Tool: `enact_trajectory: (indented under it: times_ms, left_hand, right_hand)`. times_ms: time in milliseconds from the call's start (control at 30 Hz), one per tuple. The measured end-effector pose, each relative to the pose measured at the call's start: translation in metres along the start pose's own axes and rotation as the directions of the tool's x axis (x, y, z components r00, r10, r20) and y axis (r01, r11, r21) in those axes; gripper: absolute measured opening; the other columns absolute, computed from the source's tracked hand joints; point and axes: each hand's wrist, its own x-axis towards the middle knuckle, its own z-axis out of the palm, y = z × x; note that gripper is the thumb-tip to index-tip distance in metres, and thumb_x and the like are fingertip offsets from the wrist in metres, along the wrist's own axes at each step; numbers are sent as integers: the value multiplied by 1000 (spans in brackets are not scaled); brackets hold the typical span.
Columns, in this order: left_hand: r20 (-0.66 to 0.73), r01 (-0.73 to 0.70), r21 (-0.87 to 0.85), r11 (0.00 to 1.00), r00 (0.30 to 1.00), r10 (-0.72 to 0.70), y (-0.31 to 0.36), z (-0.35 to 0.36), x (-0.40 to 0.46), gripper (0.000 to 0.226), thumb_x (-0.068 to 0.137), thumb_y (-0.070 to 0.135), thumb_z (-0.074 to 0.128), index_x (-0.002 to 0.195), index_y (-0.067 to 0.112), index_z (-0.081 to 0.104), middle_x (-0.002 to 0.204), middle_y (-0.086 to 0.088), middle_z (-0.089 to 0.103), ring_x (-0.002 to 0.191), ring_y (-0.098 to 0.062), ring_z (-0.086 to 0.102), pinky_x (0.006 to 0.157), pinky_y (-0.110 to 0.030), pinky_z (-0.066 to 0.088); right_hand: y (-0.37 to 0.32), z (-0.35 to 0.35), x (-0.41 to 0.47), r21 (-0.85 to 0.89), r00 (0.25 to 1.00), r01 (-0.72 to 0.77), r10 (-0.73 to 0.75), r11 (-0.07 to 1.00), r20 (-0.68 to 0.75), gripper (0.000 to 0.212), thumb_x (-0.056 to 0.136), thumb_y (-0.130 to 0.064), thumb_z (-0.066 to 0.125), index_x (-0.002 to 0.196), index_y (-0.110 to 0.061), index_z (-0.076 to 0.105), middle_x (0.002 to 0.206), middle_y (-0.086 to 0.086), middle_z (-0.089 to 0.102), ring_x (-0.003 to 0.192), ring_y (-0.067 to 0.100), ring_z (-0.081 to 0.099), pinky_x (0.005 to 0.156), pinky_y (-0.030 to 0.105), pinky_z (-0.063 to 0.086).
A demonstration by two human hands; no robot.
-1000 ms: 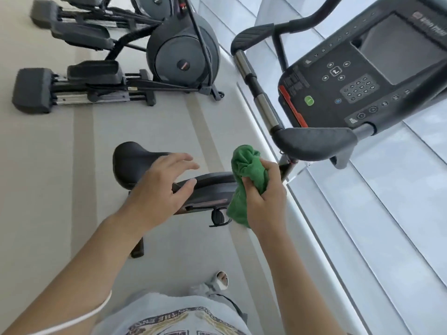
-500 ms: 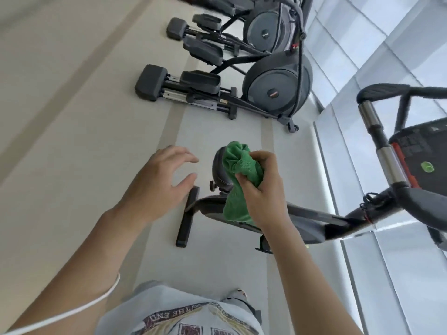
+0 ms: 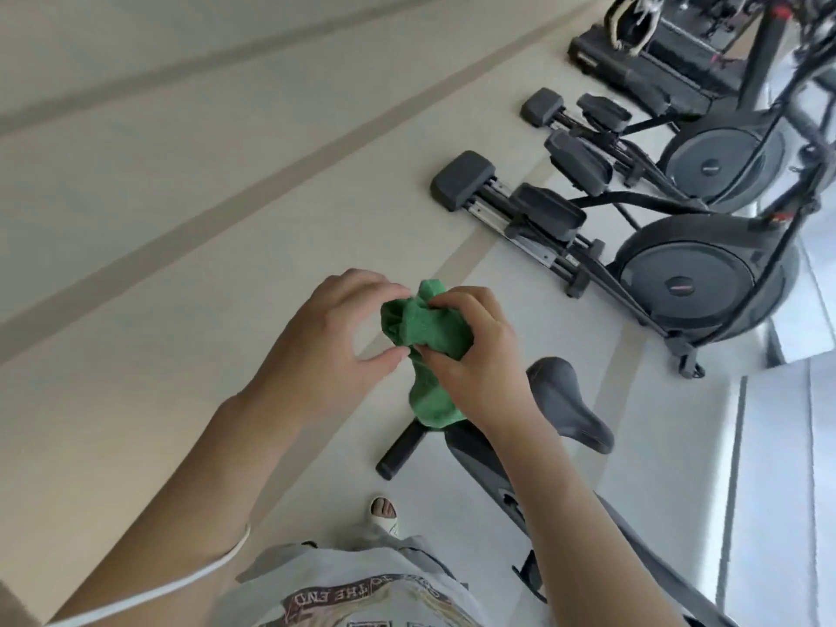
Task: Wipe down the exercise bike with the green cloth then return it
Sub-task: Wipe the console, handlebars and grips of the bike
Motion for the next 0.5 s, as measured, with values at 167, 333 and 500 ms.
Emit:
enact_trajectory:
  times_ms: [167,333,500]
  left_hand:
    - [-126,53,134,990,991,-37,-6,-4,5,36,82,21,83,117,23,75,122,11,62,109,-18,59,94,-37,50]
    - [-283,132,270,954,958,-52,-8,-7,21,22,82,19,78,105,18,76,116,10,66,103,-17,61,88,-40,51]
    - [-368,225,307,925,924,-102,-5,-15,24,22,83,15,80,102,23,73,115,17,63,107,-9,57,90,-25,45]
  right_hand:
    - [-1,15,34,54,986,110,-116,992,122,48,79,-16,90,123,-23,70,124,-11,56,109,-2,59,89,9,46]
    - [6,7,67,123,943,198,-223,973,246,55,78,-8,82,128,-24,67,127,-11,55,112,3,58,92,16,50]
    - [16,2,92,156,918,250,-285,956,275,43,78,-6,75,118,-21,74,112,-13,67,100,6,63,83,25,53]
